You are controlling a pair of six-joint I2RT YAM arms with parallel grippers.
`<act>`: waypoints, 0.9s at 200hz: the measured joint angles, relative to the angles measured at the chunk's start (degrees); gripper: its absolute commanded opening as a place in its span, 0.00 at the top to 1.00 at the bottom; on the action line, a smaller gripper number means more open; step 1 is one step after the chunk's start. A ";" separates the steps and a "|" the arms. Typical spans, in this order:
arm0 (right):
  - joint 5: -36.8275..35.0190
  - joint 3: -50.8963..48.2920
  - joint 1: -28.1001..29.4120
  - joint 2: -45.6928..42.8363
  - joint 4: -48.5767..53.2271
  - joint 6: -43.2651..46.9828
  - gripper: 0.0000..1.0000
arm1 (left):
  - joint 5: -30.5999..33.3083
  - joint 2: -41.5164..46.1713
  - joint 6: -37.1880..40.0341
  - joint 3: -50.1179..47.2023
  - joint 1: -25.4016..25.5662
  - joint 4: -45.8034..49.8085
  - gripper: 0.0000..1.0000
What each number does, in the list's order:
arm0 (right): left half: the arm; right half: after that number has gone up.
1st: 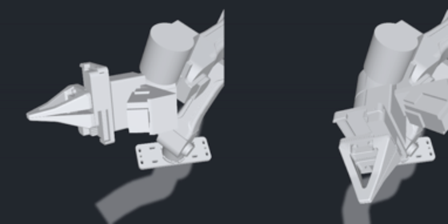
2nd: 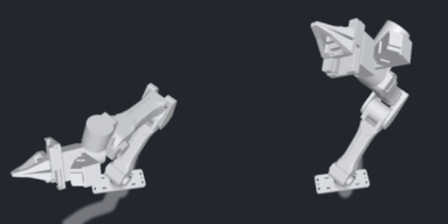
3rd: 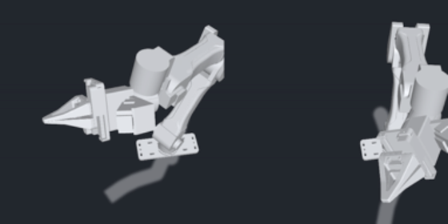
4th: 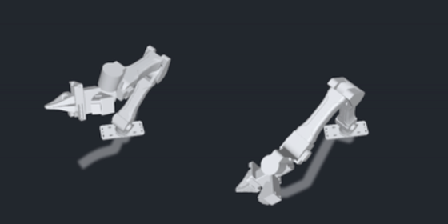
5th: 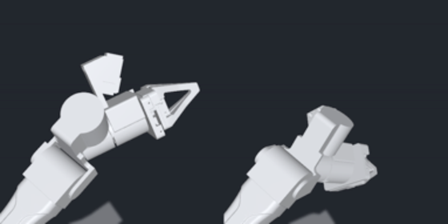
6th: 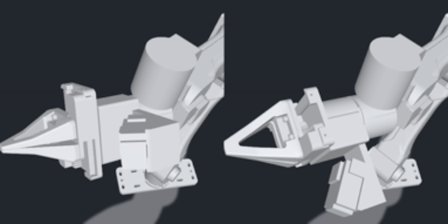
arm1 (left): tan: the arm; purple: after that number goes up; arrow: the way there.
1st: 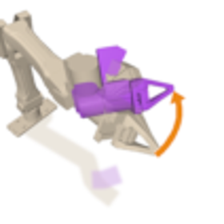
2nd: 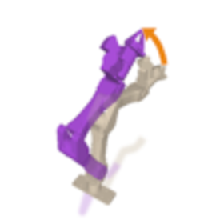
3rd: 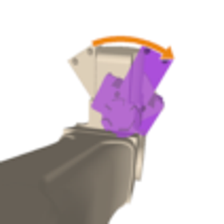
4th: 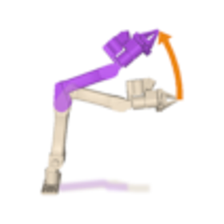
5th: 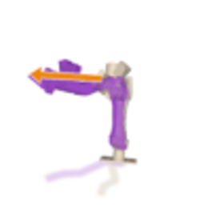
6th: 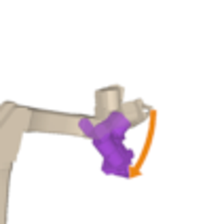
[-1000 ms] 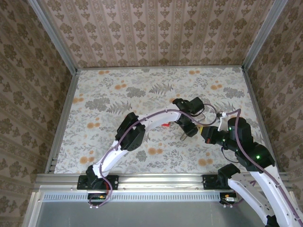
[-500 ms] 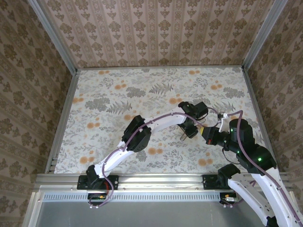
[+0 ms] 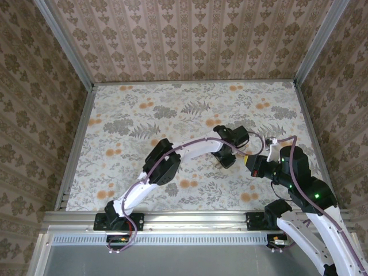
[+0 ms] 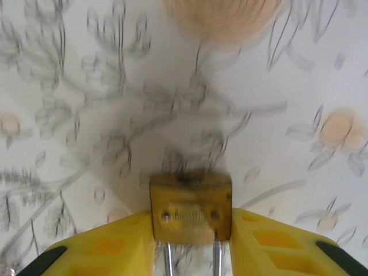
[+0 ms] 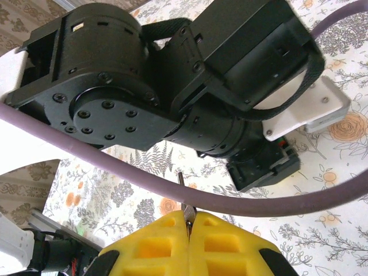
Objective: Unlock with the key
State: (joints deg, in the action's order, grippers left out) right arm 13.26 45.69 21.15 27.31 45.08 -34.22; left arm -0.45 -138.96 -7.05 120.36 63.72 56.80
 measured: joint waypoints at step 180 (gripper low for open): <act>1.31 -2.69 0.00 0.26 -0.35 0.00 0.96 | 0.76 28.68 4.52 -45.97 -0.04 -10.01 0.57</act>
State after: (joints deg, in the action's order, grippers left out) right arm 14.57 43.00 21.15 27.57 44.73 -34.22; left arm 0.32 -110.28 -2.52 74.39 63.68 46.78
